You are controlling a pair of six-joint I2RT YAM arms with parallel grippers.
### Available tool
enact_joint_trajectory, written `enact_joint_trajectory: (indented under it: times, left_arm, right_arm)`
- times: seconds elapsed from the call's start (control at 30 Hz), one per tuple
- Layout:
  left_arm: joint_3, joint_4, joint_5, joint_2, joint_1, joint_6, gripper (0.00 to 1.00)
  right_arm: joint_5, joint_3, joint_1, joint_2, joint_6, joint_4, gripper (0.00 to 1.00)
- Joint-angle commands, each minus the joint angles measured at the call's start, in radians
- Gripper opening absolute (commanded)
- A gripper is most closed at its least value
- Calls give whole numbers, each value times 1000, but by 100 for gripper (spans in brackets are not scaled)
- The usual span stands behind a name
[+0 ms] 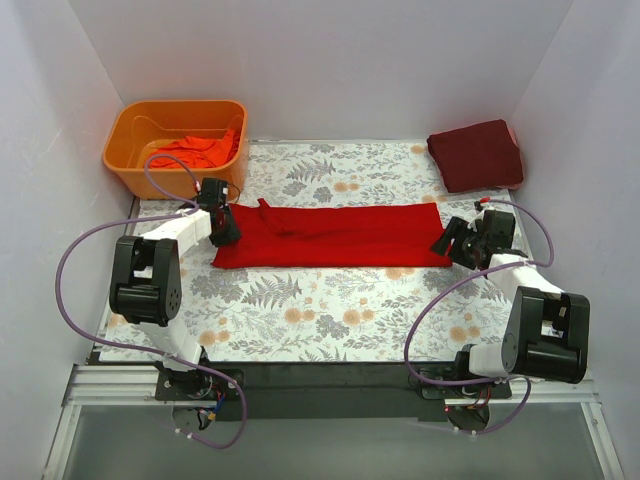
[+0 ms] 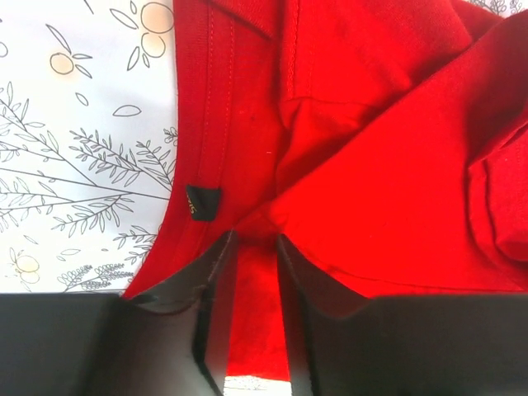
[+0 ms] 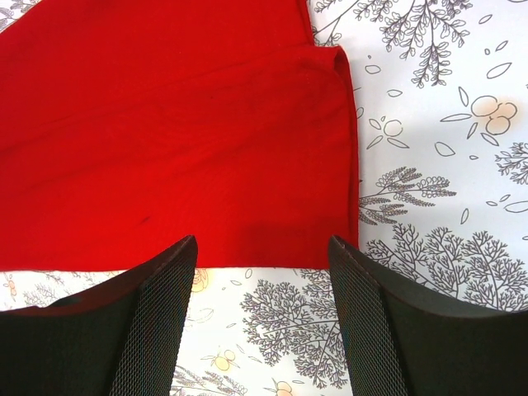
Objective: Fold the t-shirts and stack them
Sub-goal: Fold the tshirt
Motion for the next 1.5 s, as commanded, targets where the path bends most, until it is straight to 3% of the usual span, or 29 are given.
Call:
enact_joint_trajectory:
  times: [0.0, 0.17, 0.3, 0.5, 0.6, 0.8, 1.47]
  left_arm:
    - [-16, 25, -3, -1, -1, 11, 21]
    - [-26, 23, 0, 5, -1, 3, 18]
    - [-33, 25, -16, 5, -1, 2, 27]
    - [-30, 28, -5, 17, -1, 3, 28]
    - [-29, 29, -3, 20, -1, 3, 24]
    - [-29, 8, -2, -34, -1, -6, 0]
    - [-29, -202, -68, -182, -1, -109, 0]
  right_arm:
    - [-10, 45, 3, 5, -12, 15, 71]
    - [-7, 48, 3, 11, -17, 15, 70]
    - [2, 56, 3, 13, -26, 15, 70]
    - [3, 79, 5, 28, -29, 15, 70]
    - [16, 94, 3, 37, -37, 15, 70]
    - [63, 143, 3, 77, -69, 18, 68]
    - [19, 136, 3, 103, -91, 23, 66]
